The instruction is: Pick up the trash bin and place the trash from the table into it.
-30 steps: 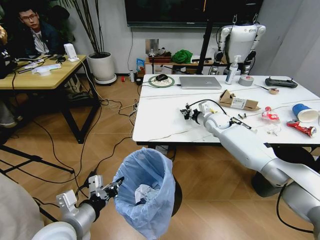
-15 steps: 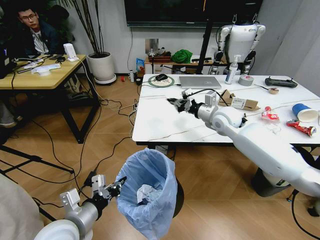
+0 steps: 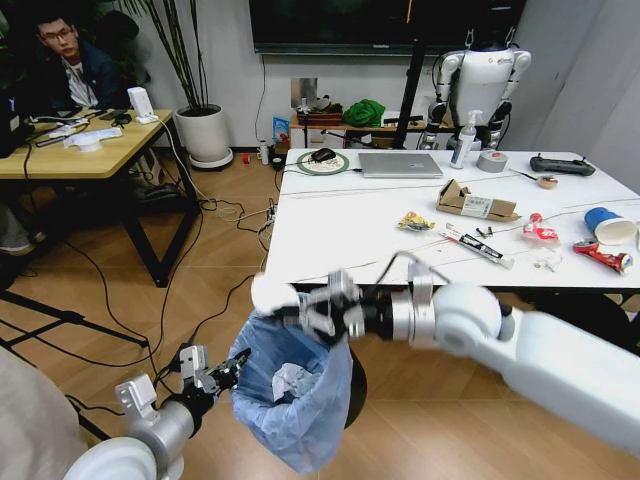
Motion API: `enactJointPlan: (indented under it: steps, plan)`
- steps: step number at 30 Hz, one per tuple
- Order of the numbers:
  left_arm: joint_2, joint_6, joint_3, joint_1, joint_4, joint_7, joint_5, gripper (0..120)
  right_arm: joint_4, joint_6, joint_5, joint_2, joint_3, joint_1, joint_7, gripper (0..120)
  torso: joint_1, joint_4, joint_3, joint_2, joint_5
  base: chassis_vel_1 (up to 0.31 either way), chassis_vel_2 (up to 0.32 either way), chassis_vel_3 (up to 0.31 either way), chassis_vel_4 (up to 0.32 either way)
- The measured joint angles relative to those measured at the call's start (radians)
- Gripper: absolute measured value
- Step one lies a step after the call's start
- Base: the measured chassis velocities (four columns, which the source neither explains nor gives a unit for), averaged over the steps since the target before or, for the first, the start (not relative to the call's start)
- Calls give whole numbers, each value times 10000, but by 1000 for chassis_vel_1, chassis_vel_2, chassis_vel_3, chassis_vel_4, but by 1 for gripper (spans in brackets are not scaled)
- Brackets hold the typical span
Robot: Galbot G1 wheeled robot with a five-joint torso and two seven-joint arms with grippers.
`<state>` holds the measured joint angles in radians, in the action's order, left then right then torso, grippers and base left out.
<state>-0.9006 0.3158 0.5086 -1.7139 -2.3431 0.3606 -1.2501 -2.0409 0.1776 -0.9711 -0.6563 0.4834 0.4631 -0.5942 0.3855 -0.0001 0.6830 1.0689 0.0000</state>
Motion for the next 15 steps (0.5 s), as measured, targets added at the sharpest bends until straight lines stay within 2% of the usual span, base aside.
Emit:
enactJointPlan:
  steps: [5, 6, 11, 12, 15]
  plan:
    - [-91, 10, 12, -21, -4, 4, 44, 0, 99, 8, 190, 93, -227, 227, -216, 0, 0, -1, 0, 0, 1, 0, 0, 0, 0]
    - [-113, 13, -6, -19, -4, 6, 63, 0, 157, 16, 196, 99, -298, 230, -293, 7, 1, 0, 0, 0, 0, 0, 0, 0, 0]
    - [-115, 22, -34, 39, 12, 21, 68, 0, 245, 31, 191, 156, -427, 223, -419, 25, 1, 0, 0, 0, 0, 0, 0, 0, 0]
    - [-115, 22, -34, 39, 12, 21, 68, 0, 245, 31, 191, 156, -427, 223, -419, 25, 1, 0, 0, 0, 0, 0, 0, 0, 0]
    - [-103, 26, -42, 78, 33, 29, 54, 0, 290, 28, 192, 194, -488, 230, -473, 38, 1, 0, 0, 0, 0, 0, 0, 0, 0]
